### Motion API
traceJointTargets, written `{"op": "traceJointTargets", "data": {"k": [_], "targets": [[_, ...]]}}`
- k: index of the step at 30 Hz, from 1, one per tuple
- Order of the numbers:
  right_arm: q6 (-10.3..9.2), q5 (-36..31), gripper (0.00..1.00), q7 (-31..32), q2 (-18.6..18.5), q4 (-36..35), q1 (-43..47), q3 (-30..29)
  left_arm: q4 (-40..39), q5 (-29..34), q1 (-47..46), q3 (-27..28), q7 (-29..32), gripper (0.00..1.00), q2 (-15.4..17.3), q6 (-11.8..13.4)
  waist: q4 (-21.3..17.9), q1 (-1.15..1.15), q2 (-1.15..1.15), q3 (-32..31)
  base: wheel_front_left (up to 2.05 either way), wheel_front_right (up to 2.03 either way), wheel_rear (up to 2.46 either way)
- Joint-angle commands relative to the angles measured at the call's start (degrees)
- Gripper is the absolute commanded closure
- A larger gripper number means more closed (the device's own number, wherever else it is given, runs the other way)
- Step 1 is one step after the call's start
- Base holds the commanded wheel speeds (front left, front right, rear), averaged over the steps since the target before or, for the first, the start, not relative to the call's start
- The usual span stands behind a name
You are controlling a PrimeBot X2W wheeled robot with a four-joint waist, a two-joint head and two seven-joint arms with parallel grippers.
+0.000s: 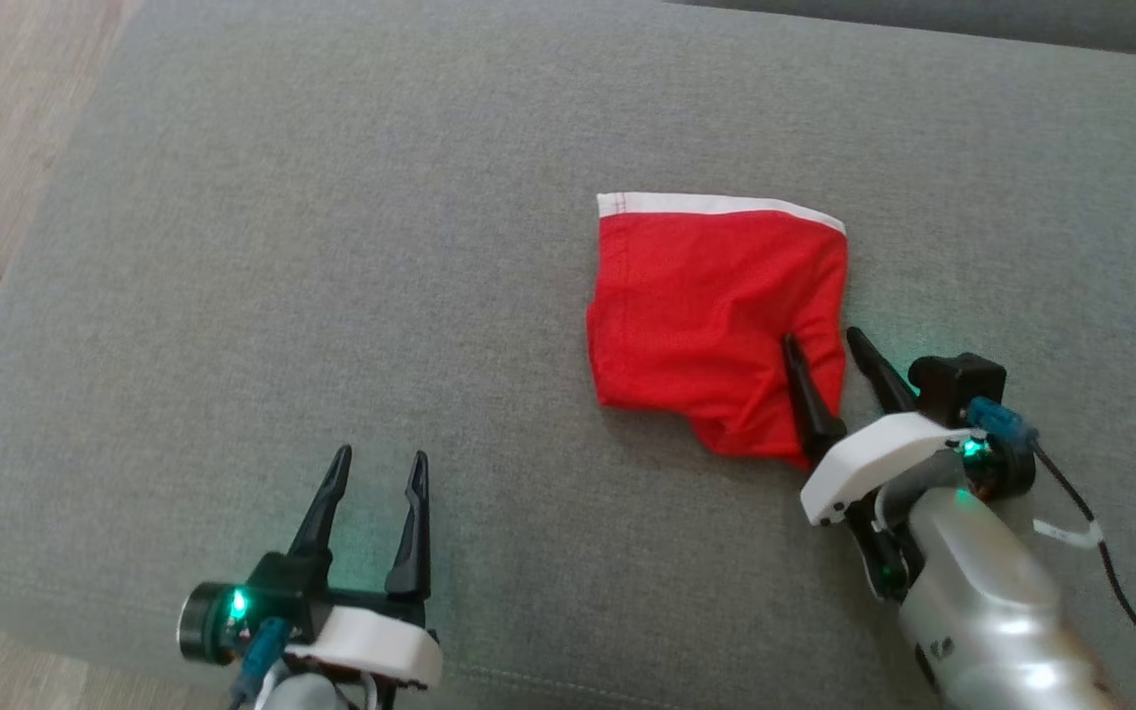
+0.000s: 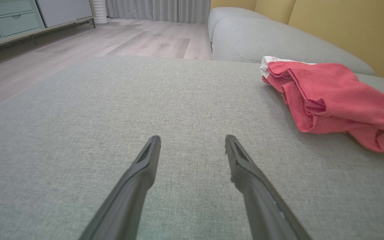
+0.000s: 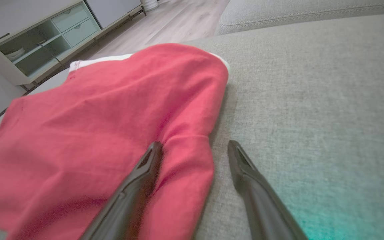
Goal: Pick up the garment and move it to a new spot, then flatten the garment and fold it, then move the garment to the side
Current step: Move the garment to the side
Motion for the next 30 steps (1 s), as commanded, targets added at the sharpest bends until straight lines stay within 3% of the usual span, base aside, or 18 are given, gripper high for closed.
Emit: {"op": "traceJointTargets", "data": {"k": [1, 2, 3, 4, 10, 24, 28, 30], "targets": [[-0.04, 0.84, 0.00, -0.36, 0.31, 0.31, -1.50, 1.94, -1.46, -0.34, -2.38, 1.46, -0.30, 0.00, 0.38, 0.36, 0.49, 0.00, 0.00, 0.37, 0.00, 0.00, 0.00], [-0.04, 1.81, 0.00, -0.36, 0.31, 1.21, -1.76, 2.52, -1.47, -0.39, -2.49, 1.42, -0.30, 0.00, 0.38, 0.43, 0.54, 0.00, 0.00, 0.45, 0.00, 0.00, 0.00], [-0.04, 2.48, 0.36, -0.36, 0.31, 2.02, -1.97, 3.30, -1.50, -0.44, -2.60, 1.42, -0.30, 0.00, 0.38, 0.50, 0.52, 0.00, 0.00, 0.53, 0.00, 0.00, 0.00], [-0.04, 3.24, 1.00, -0.36, 0.31, 2.49, -2.20, 3.81, -1.52, -0.46, -2.65, 1.50, -0.30, 0.00, 0.38, 0.58, 0.35, 0.00, 0.00, 0.56, 0.00, 0.00, 0.00], [-0.04, 4.26, 1.00, -0.36, 0.31, 1.06, -2.94, 2.13, -1.57, 0.04, -2.27, 2.43, -0.30, 0.00, 0.38, 0.40, -4.07, 0.00, 0.00, -0.65, 0.00, 0.00, 0.00], [-0.04, 7.54, 1.00, -0.36, 0.31, -5.65, -1.81, 5.31, -2.21, 2.65, -6.84, 1.32, -0.30, 0.00, 0.38, -2.31, -34.07, 0.00, 0.00, -0.56, 0.00, 0.00, 0.00], [-0.04, 8.56, 1.00, -0.36, 0.31, -6.45, -1.56, 6.18, -1.69, 3.24, -7.92, 0.79, -0.30, 0.00, 0.38, -3.15, -39.63, 0.00, 0.00, 0.54, 0.00, 0.00, 0.00], [-0.04, 8.74, 1.00, -0.36, 0.31, -6.67, -1.51, 6.19, -1.49, 3.32, -8.14, 0.62, -0.30, 0.00, 0.38, -3.38, -40.44, 0.00, 0.00, 0.79, 0.00, 0.00, 0.00]]}}
